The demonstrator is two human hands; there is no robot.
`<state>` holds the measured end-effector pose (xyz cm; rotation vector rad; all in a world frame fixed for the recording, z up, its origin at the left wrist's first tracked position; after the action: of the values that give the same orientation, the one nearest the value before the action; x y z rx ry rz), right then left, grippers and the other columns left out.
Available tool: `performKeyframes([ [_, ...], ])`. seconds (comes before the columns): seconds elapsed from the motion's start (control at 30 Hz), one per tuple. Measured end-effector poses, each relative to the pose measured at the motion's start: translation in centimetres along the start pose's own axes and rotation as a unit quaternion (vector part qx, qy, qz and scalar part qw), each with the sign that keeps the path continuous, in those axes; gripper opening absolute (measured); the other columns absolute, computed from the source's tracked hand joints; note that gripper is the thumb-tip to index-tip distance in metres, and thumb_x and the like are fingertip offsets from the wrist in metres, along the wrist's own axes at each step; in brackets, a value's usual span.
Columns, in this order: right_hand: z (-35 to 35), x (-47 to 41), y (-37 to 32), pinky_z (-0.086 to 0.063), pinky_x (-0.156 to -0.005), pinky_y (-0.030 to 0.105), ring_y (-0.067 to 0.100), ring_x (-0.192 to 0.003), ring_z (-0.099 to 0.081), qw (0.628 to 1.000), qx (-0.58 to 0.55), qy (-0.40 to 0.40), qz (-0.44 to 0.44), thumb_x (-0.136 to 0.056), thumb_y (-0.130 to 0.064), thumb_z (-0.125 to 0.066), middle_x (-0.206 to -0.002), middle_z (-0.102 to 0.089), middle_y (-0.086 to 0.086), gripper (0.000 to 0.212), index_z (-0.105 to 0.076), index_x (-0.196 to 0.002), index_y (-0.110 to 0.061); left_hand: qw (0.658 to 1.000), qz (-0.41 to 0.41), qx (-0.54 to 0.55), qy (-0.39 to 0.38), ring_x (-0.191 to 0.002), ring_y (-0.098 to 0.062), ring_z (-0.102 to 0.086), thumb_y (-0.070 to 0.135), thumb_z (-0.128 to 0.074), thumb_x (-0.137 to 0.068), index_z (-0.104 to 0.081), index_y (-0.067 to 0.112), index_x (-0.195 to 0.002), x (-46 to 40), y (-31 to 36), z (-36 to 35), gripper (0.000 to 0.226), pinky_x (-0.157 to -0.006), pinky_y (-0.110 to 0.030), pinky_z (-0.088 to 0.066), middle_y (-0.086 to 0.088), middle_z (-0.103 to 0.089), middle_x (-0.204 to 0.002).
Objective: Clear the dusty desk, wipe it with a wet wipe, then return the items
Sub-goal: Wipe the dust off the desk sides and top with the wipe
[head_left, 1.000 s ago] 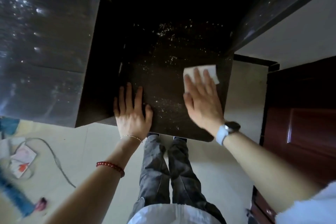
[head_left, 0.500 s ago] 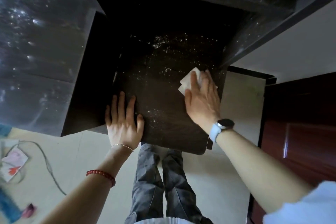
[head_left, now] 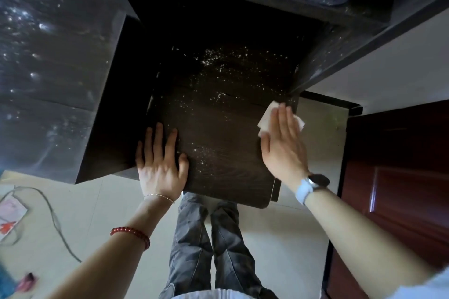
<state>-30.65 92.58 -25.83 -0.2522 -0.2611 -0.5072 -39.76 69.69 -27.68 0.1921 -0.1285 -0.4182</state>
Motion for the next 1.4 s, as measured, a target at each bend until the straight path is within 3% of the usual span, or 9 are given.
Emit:
performKeyframes([
  [0.2, 0.1, -2.7, -2.2, 0.003, -0.115, 0.037, 0.031, -0.142, 0.004, 0.975, -0.107, 0.074, -0.181, -0.097, -0.023, -0.032, -0.153, -0.001, 0.022, 0.061, -0.004, -0.143, 0.004, 1.000, 0.004, -0.001, -0.005, -0.135, -0.029, -0.019, 0.037, -0.032, -0.081, -0.038, 0.015, -0.133, 0.0, 0.0, 0.0, 0.057, -0.110, -0.038, -0.006, -0.017, -0.033, -0.146],
  [0.43, -0.6, -1.2, -2.8, -0.002, -0.116, 0.040, 0.032, -0.142, 0.004, 0.952, -0.160, 0.080, -0.248, -0.098, -0.025, -0.031, -0.153, 0.002, 0.022, 0.061, -0.003, -0.144, 0.003, 1.000, 0.001, -0.007, -0.009, -0.135, -0.028, -0.019, 0.036, -0.033, -0.080, -0.037, 0.016, -0.133, -0.1, 0.0, 0.0, 0.057, -0.110, -0.040, -0.008, -0.017, -0.034, -0.146],
  [0.6, -3.3, 6.3, -5.6, -0.005, -0.117, 0.041, 0.026, -0.143, -0.003, 0.994, -0.109, 0.023, 0.023, -0.095, -0.027, -0.027, -0.154, -0.012, 0.010, 0.055, -0.018, -0.146, -0.011, 1.000, -0.001, -0.008, -0.005, -0.134, -0.028, -0.019, 0.036, -0.033, -0.081, -0.037, 0.016, -0.134, 0.0, 0.0, 0.0, 0.057, -0.109, -0.040, -0.009, -0.017, -0.034, -0.145],
  [0.7, -4.6, 10.0, -7.2, -0.009, -0.114, 0.039, 0.023, -0.140, -0.015, 0.962, -0.031, -0.066, 0.263, -0.094, -0.029, -0.032, -0.150, -0.028, 0.003, 0.049, -0.031, -0.142, -0.018, 1.000, -0.004, -0.005, -0.005, -0.134, -0.028, -0.019, 0.036, -0.034, -0.080, -0.036, 0.017, -0.134, 0.0, -0.1, 0.0, 0.057, -0.109, -0.040, -0.010, -0.017, -0.035, -0.145],
  [0.77, -4.3, 8.6, -6.5, -0.009, -0.115, 0.038, 0.022, -0.139, -0.019, 0.942, 0.009, -0.072, 0.328, -0.092, -0.028, -0.034, -0.149, -0.029, 0.000, 0.050, -0.032, -0.141, -0.018, 1.000, -0.006, -0.001, -0.004, -0.134, -0.027, -0.019, 0.036, -0.034, -0.080, -0.035, 0.018, -0.134, 0.1, -0.1, 0.0, 0.057, -0.109, -0.041, -0.010, -0.017, -0.035, -0.145],
  [0.83, -2.9, 4.9, -5.6, -0.010, -0.116, 0.040, 0.024, -0.140, -0.017, 0.958, 0.007, -0.043, 0.284, -0.092, -0.025, -0.034, -0.150, -0.023, 0.002, 0.051, -0.028, -0.142, -0.016, 1.000, -0.006, 0.001, -0.001, -0.134, -0.027, -0.019, 0.036, -0.034, -0.080, -0.035, 0.018, -0.134, 0.1, -0.2, 0.1, 0.057, -0.109, -0.040, -0.010, -0.017, -0.035, -0.145],
  [1.0, 0.3, -5.5, -5.3, 0.009, -0.114, 0.037, 0.026, -0.142, 0.010, 0.996, -0.078, 0.024, -0.028, -0.099, -0.026, -0.023, -0.156, 0.004, 0.009, 0.053, -0.005, -0.147, -0.013, 1.000, -0.003, 0.009, -0.004, -0.135, -0.027, -0.018, 0.037, -0.035, -0.081, -0.036, 0.019, -0.134, 0.0, -0.2, 0.0, 0.056, -0.110, -0.039, -0.008, -0.016, -0.034, -0.145],
  [1.23, -2.1, 3.1, -7.3, -0.009, -0.117, 0.043, 0.027, -0.141, -0.015, 0.945, -0.005, -0.035, 0.325, -0.095, -0.023, -0.027, -0.152, -0.022, 0.009, 0.050, -0.027, -0.143, -0.010, 0.999, -0.035, -0.002, -0.017, -0.131, -0.028, -0.024, 0.038, -0.037, -0.083, -0.041, 0.017, -0.132, -0.1, -0.7, 0.2, 0.053, -0.102, -0.041, -0.019, -0.017, -0.040, -0.142],
  [1.4, 1.7, -7.6, -4.0, 0.005, -0.115, 0.035, 0.028, -0.142, 0.012, 0.999, 0.007, -0.015, 0.035, -0.099, -0.028, -0.021, -0.156, 0.005, 0.008, 0.054, -0.003, -0.147, -0.010, 0.999, -0.023, 0.034, -0.021, -0.127, -0.030, -0.023, 0.038, -0.033, -0.085, -0.038, 0.014, -0.129, -1.9, 0.2, 0.9, 0.051, -0.098, -0.044, -0.016, -0.022, -0.036, -0.142],
])
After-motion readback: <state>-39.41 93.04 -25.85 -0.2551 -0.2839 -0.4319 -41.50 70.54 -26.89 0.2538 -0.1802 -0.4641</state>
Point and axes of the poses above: each hand's wrist, its own x-axis away from the middle knuckle, its own z-axis out of the back of the hand, y = z × x, the point moved 3 cm from there along -x, towards the middle knuckle
